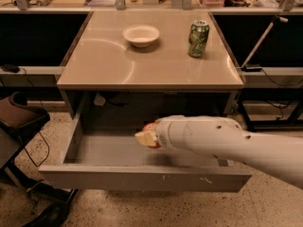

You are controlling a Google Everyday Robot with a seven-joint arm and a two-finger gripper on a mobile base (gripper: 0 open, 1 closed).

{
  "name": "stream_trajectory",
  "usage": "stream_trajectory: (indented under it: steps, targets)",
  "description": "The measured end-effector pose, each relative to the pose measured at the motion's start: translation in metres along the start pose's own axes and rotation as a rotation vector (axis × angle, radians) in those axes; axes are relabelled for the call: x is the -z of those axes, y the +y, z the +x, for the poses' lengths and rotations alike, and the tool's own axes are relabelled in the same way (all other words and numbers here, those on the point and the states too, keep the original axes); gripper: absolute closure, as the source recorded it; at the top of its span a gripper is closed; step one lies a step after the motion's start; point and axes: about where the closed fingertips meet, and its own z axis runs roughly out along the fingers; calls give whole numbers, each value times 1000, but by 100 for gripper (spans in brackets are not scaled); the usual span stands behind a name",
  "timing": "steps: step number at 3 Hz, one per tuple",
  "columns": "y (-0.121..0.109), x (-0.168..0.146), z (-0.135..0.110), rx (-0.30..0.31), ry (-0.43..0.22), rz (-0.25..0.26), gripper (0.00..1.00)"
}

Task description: Place apple into top drawer

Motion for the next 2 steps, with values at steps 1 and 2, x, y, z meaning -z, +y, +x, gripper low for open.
stream_trajectory:
  steps: [1, 2]
  targets:
    - [-8, -6, 21, -3, 13, 32, 100]
    - [-22, -33, 43, -22, 23, 62, 100]
